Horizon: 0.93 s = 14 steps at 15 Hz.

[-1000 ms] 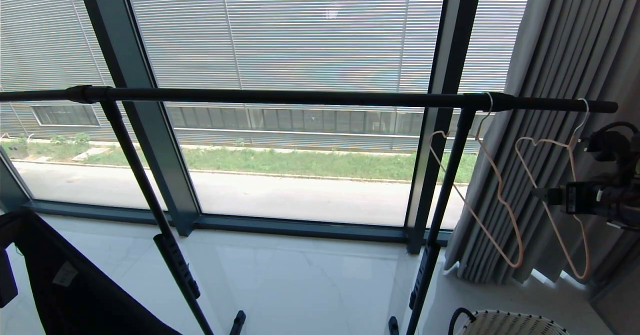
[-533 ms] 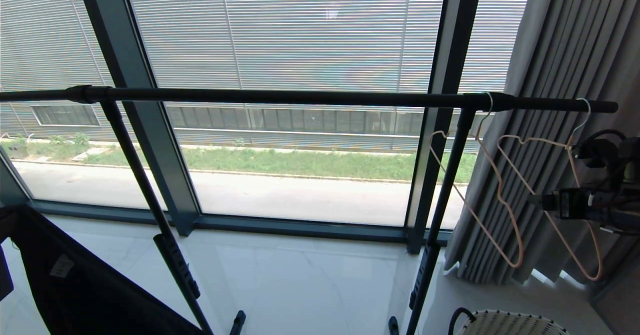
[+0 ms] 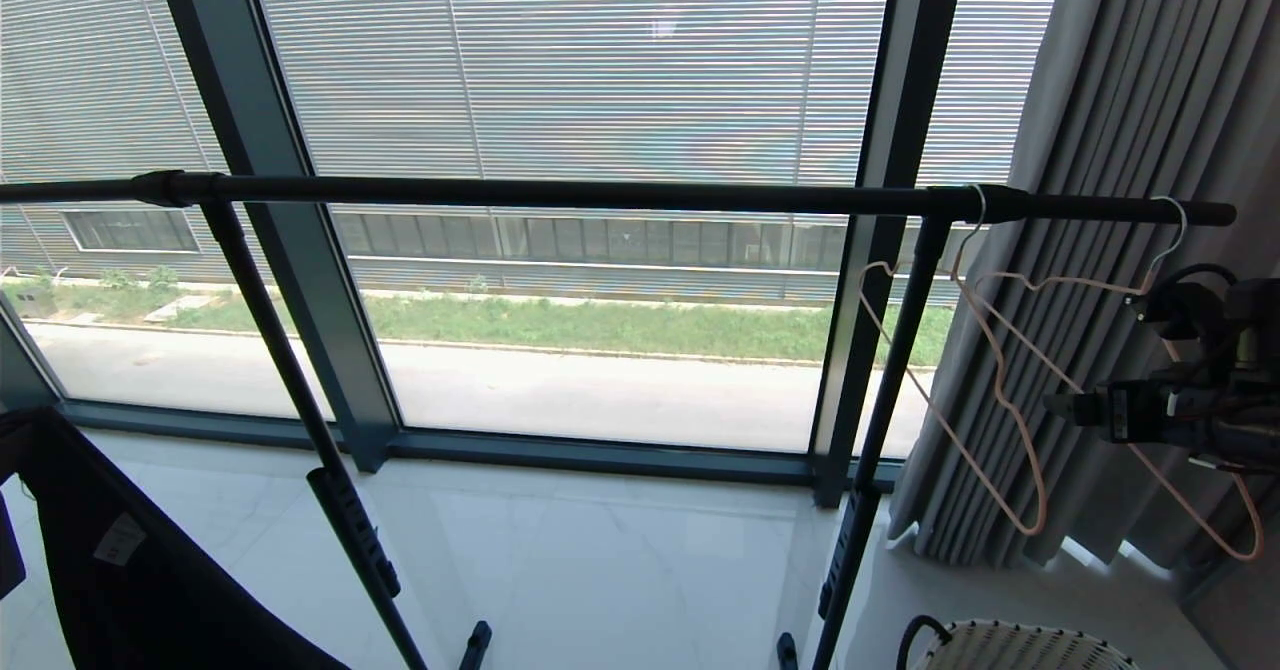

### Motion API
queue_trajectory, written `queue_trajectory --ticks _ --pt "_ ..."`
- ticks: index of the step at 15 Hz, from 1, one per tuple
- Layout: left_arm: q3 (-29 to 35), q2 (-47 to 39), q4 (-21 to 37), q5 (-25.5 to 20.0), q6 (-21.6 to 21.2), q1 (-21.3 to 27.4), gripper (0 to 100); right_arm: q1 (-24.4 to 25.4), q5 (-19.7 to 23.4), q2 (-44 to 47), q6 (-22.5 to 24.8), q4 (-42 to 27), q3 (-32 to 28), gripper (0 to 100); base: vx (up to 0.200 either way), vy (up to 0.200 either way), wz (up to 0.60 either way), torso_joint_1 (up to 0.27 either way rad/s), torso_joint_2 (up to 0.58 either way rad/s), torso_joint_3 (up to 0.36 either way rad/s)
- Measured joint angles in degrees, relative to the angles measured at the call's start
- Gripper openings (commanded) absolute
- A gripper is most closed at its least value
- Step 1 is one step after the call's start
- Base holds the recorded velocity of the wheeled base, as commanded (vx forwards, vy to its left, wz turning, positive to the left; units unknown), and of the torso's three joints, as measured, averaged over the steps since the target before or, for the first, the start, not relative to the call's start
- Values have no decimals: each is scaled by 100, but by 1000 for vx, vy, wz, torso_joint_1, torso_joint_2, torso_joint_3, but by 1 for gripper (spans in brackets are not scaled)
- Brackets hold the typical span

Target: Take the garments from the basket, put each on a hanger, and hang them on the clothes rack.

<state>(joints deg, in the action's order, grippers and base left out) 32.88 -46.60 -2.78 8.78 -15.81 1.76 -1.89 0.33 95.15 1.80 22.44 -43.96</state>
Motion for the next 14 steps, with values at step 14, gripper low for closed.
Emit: queue_trajectory --ticks 14 --pt "0 0 0 -2 -72 0 0 110 -9 151 -11 115 -22 100 0 0 0 0 0 0"
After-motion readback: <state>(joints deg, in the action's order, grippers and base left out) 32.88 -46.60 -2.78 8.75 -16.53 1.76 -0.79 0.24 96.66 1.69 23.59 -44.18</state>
